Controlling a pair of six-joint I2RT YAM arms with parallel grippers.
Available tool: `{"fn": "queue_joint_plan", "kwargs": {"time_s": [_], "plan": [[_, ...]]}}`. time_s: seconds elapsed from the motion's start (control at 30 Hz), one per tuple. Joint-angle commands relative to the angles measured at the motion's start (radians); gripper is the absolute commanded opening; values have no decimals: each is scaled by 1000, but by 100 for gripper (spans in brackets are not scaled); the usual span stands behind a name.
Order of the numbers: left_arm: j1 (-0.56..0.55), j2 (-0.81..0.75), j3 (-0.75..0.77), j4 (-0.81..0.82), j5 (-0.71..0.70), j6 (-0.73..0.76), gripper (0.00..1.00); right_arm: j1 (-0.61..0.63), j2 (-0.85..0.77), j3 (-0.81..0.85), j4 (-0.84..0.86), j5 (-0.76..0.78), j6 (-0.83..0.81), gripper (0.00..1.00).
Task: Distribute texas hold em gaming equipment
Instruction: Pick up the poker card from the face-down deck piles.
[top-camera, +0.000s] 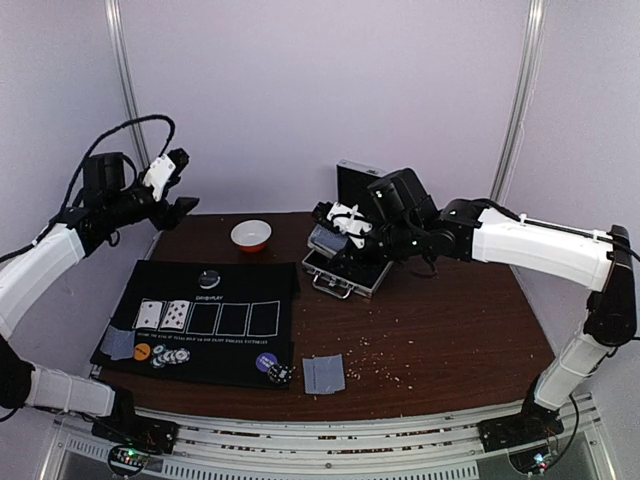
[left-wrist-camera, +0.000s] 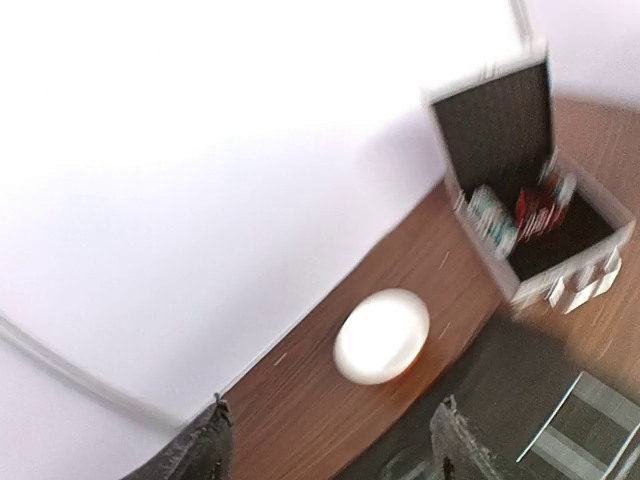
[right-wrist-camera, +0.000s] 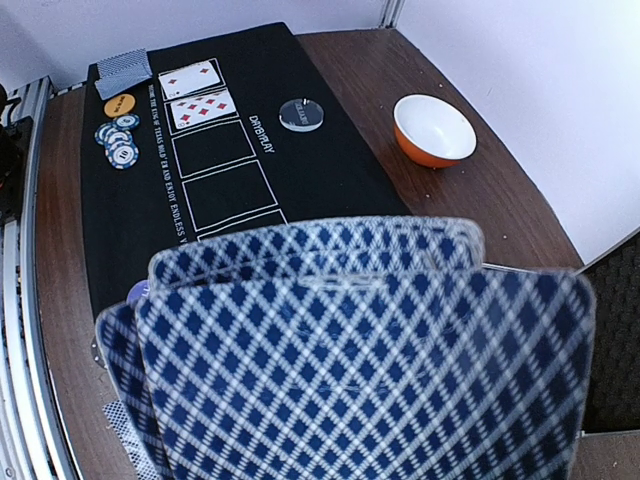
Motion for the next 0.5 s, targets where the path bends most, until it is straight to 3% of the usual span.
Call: {"fn": "queue_joint_plan", "kwargs": {"time_s": [0.0, 0.13, 0.2, 0.47], "plan": [[-106, 97, 38, 57, 215, -573, 70, -5, 23, 52, 47, 32, 58, 44], [-280, 152, 52, 121, 268, -734, 73, -2, 51, 71, 64, 40, 83, 44], [-329, 186, 76, 137, 320, -771, 79, -2, 66, 86, 67, 47, 92, 44], [-413, 286, 119, 224, 353, -845, 86, 11, 116, 131, 71, 40, 105, 44]]}}
